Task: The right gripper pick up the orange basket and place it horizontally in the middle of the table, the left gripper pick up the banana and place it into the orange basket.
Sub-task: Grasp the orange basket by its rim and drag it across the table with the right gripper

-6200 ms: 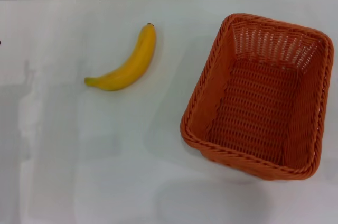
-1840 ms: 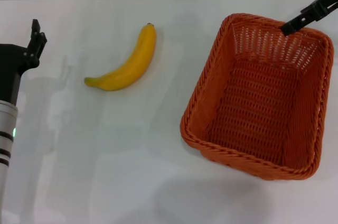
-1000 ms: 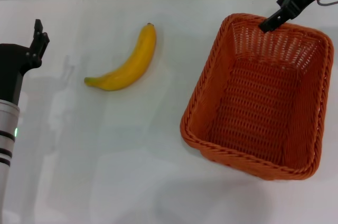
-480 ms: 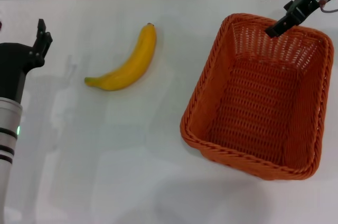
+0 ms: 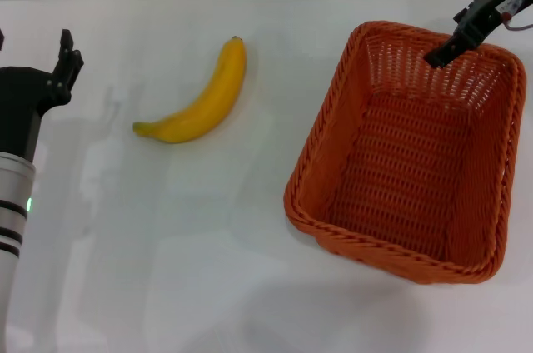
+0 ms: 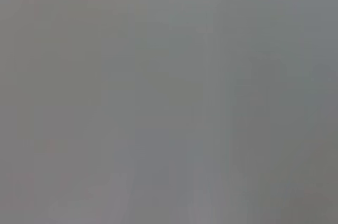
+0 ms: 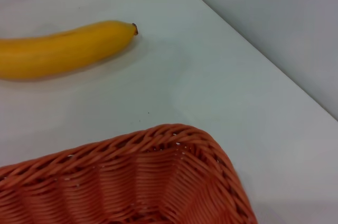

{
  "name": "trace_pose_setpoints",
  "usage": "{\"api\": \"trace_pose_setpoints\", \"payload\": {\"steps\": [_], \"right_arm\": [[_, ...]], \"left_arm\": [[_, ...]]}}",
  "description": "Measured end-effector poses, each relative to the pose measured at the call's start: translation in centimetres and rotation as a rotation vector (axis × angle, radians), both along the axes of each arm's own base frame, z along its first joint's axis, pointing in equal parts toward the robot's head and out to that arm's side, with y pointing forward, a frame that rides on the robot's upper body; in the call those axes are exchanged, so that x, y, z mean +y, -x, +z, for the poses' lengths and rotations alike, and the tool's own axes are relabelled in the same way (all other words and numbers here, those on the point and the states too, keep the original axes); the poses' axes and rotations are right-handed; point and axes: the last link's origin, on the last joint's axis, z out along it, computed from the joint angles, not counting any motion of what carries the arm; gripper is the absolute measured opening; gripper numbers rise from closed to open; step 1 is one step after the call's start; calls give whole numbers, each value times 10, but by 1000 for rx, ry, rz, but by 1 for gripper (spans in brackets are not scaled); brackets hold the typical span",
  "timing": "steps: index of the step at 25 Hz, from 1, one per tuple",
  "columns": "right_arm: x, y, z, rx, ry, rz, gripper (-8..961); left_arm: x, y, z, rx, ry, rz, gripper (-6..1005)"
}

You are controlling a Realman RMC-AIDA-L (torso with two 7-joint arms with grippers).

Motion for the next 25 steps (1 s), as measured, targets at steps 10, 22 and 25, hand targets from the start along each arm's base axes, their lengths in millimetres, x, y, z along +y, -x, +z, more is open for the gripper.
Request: {"api": "trace_pose_setpoints", "payload": {"steps": [10,22,25], "right_arm": [[0,-4,-6,-16,-12,13,869],[-6,-15,-21,-46,-1,9,869],[-6,-17,-22,-51,-5,9,868]], "left_arm": [[0,2,1,6,-1,3,866],[0,2,-2,14,20,4,866],[0,2,-2,15,22,2,866]]}}
